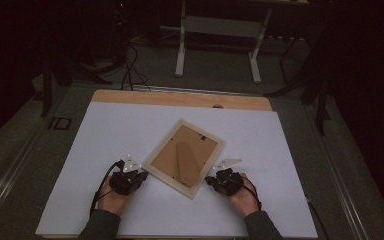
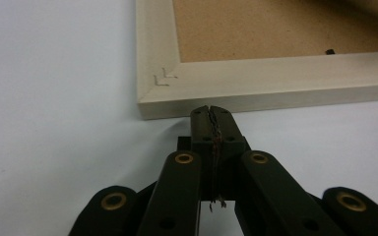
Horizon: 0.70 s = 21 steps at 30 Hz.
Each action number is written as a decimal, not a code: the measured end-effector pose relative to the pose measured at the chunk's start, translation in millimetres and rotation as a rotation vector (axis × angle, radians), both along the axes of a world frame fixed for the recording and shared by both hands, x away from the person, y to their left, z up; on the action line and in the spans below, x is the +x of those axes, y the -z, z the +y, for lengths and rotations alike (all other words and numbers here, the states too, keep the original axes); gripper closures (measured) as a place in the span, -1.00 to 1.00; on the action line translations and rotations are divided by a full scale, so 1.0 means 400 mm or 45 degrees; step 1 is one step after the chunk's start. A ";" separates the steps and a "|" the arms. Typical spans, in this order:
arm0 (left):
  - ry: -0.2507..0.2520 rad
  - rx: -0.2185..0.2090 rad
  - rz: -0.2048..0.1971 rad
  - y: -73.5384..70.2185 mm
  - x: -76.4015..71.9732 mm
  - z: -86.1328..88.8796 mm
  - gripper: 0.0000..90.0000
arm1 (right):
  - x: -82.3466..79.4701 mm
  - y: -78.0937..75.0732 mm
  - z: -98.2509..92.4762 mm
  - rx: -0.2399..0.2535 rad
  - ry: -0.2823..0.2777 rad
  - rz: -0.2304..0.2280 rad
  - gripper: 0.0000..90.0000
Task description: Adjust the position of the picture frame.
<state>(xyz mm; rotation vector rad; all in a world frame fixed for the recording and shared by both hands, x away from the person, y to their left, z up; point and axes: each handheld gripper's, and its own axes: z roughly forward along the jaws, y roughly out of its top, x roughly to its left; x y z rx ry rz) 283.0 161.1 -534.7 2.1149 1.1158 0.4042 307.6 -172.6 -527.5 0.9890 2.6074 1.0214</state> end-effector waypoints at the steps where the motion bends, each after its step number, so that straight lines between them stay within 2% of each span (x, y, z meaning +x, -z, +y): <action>1: -0.007 -0.002 -0.001 0.000 0.001 0.001 1.00 | 0.000 0.000 0.003 0.000 -0.009 -0.003 1.00; 8: -0.025 0.002 0.004 0.002 0.005 0.002 1.00 | 0.010 -0.005 -0.009 0.012 -0.013 -0.008 1.00; 11: -0.033 -0.012 0.009 0.003 0.009 0.001 1.00 | 0.034 -0.022 -0.040 0.028 0.049 -0.044 1.00; 13: -0.035 -0.014 0.011 0.003 0.009 0.001 1.00 | 0.042 -0.026 -0.047 0.028 0.064 -0.057 1.00; 16: -0.050 -0.018 0.014 0.003 0.013 0.001 1.00 | 0.077 -0.038 -0.068 0.036 0.128 -0.087 0.99; 21: -0.072 -0.031 0.022 0.003 0.024 0.003 1.00 | 0.128 -0.047 -0.097 0.071 0.229 -0.088 0.99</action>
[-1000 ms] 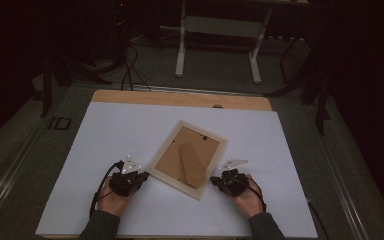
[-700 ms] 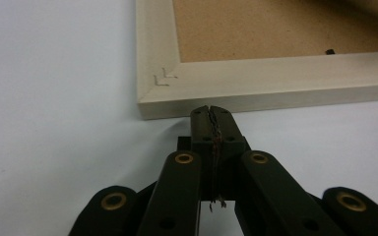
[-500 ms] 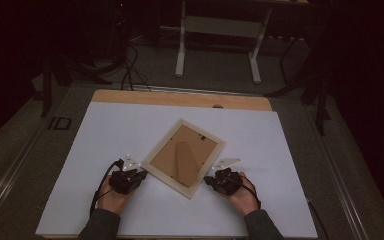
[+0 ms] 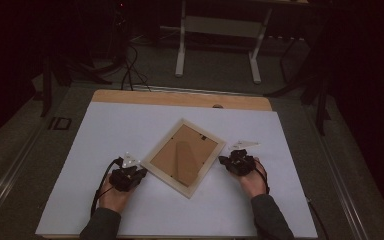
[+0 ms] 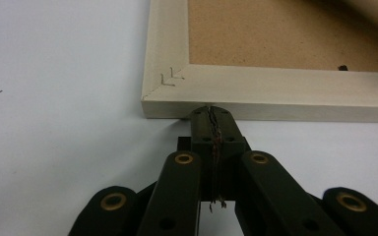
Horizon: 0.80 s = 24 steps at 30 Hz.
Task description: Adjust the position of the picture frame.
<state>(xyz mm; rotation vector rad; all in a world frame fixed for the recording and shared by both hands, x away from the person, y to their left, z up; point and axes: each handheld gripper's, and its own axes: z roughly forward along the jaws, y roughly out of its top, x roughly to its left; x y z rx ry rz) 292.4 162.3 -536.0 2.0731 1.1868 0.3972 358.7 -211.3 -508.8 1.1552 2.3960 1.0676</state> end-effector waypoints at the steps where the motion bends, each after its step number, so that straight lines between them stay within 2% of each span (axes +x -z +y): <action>1: -0.001 -0.003 -0.001 0.000 0.002 0.000 1.00 | 0.008 -0.002 -0.004 0.006 0.016 -0.002 0.99; 5: -0.002 -0.009 0.005 0.000 0.009 0.001 1.00 | 0.033 -0.009 -0.012 -0.002 0.061 -0.011 0.99; 8: -0.001 0.024 0.003 -0.003 0.021 -0.005 1.00 | 0.060 -0.015 -0.017 -0.014 0.105 -0.026 0.99; 13: -0.010 0.003 0.013 -0.003 0.036 -0.005 1.00 | 0.096 -0.016 -0.023 -0.025 0.170 -0.043 0.99; 20: -0.022 -0.018 0.014 0.000 0.045 -0.005 1.00 | 0.143 -0.005 -0.031 0.004 0.266 -0.029 0.99; 24: -0.020 -0.025 0.014 0.001 0.047 -0.003 1.00 | 0.158 -0.003 -0.030 -0.002 0.293 -0.027 0.99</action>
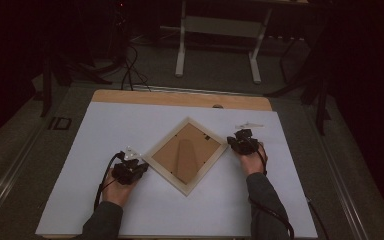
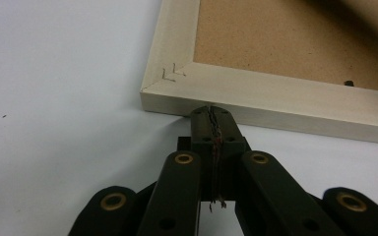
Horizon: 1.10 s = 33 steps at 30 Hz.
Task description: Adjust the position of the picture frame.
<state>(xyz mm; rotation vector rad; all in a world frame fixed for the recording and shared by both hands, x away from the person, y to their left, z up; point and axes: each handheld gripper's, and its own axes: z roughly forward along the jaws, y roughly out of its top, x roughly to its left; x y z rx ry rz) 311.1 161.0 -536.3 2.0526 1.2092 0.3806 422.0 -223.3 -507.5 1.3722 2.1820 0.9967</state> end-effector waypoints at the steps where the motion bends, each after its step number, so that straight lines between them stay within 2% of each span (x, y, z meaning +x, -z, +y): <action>1: 0.000 0.001 -0.001 0.000 0.000 0.000 1.00 | 0.003 0.002 0.000 -0.005 0.002 0.006 0.99; 9: -0.002 0.004 0.001 0.000 0.002 -0.001 1.00 | 0.022 0.020 0.001 -0.033 0.056 0.015 1.00; 12: -0.009 -0.002 0.013 -0.002 0.005 -0.003 1.00 | 0.028 0.026 -0.003 -0.024 0.077 0.024 1.00; 16: 0.003 0.030 0.009 -0.005 0.012 -0.014 1.00 | 0.029 0.027 -0.002 -0.041 0.085 0.032 1.00; 22: 0.000 0.020 0.015 -0.005 0.019 -0.024 1.00 | 0.034 0.034 0.003 -0.082 0.068 0.066 1.00; 33: 0.002 -0.005 0.029 -0.004 0.026 -0.028 1.00 | 0.022 0.032 0.005 -0.072 0.039 0.076 1.00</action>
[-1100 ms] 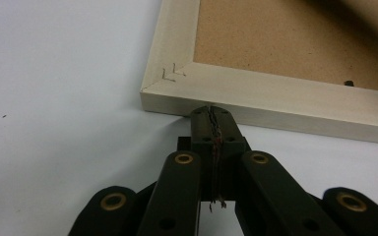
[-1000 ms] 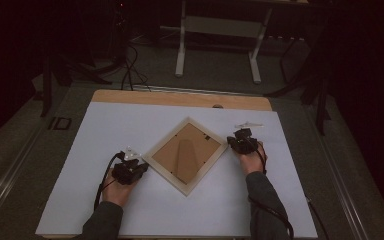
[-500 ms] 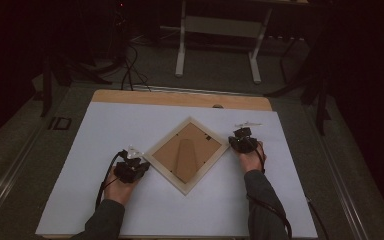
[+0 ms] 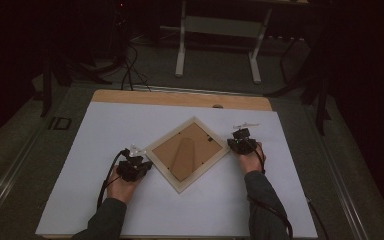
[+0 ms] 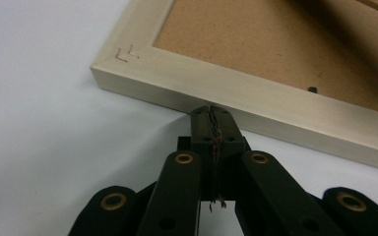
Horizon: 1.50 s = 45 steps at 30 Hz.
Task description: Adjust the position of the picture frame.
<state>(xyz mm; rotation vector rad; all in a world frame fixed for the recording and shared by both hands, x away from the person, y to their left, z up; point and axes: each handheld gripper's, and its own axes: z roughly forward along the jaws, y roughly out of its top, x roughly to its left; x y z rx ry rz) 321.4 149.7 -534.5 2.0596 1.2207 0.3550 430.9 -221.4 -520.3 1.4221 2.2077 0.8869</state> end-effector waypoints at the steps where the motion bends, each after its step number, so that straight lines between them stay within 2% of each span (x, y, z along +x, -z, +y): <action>1: -0.003 -0.001 0.003 0.000 0.000 -0.001 1.00 | -0.001 0.000 0.000 -0.005 -0.007 0.000 1.00; 9: -0.032 -0.016 0.011 0.000 0.005 -0.007 1.00 | -0.011 0.003 0.001 -0.034 -0.025 0.018 1.00; 23: -0.016 -0.042 0.015 0.003 -0.012 -0.011 1.00 | -0.035 0.004 0.009 -0.071 -0.079 0.032 1.00; 33: -0.013 -0.040 0.014 0.003 -0.022 -0.019 1.00 | -0.047 0.005 0.004 -0.059 -0.094 0.036 1.00; 45: -0.021 -0.019 -0.007 0.004 -0.032 -0.029 1.00 | -0.064 0.003 0.004 -0.082 -0.122 0.034 1.00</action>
